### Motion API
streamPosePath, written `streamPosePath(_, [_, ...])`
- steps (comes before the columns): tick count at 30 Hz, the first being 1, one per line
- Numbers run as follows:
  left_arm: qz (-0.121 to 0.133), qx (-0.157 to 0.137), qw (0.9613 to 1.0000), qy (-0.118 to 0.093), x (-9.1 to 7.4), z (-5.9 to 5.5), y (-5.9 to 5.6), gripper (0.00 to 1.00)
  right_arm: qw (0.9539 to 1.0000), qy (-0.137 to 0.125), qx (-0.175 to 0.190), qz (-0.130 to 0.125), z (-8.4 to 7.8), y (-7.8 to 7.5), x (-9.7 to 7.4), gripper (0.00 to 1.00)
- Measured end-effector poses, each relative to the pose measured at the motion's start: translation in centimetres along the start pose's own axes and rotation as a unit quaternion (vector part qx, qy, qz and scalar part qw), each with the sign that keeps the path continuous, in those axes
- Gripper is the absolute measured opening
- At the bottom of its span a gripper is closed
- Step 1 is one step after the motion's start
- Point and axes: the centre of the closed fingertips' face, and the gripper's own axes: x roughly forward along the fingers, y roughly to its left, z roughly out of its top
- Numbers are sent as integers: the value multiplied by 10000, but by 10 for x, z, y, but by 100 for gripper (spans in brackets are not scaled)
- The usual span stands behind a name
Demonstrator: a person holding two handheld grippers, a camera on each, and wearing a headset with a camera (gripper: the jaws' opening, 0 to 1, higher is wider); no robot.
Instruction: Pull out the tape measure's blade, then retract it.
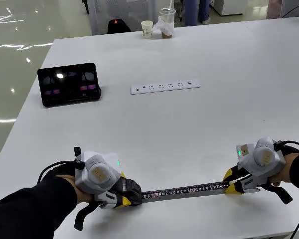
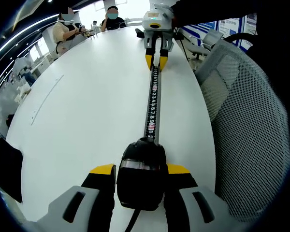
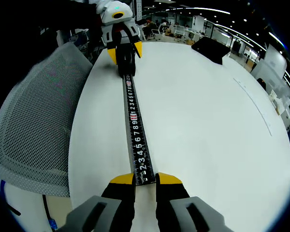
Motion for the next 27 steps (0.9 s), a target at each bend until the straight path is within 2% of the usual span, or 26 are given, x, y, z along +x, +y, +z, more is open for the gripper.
streamPosePath(9, [-4,-46,10000,10,-7,-2,3,36,9998,220,9,-29,0,-1,1,13])
streamPosePath(14, [24,-259,9997,-1,-12,-6,5,40,9997,239,26,-84,0,-1,0,14])
streamPosePath(17, [36,-403,9992,-24,-15,-10,6,46,9997,236,14,-91,0,-1,0,13])
streamPosePath(22, [75,-531,9985,-77,-25,-16,8,52,9993,338,-120,-105,0,-1,1,14])
streamPosePath(25, [99,-612,9980,-100,-31,-19,10,55,9977,494,-455,-59,1,2,1,15])
streamPosePath(27, [116,-620,9980,-98,-34,-20,10,57,9971,541,-531,-21,1,4,1,17])
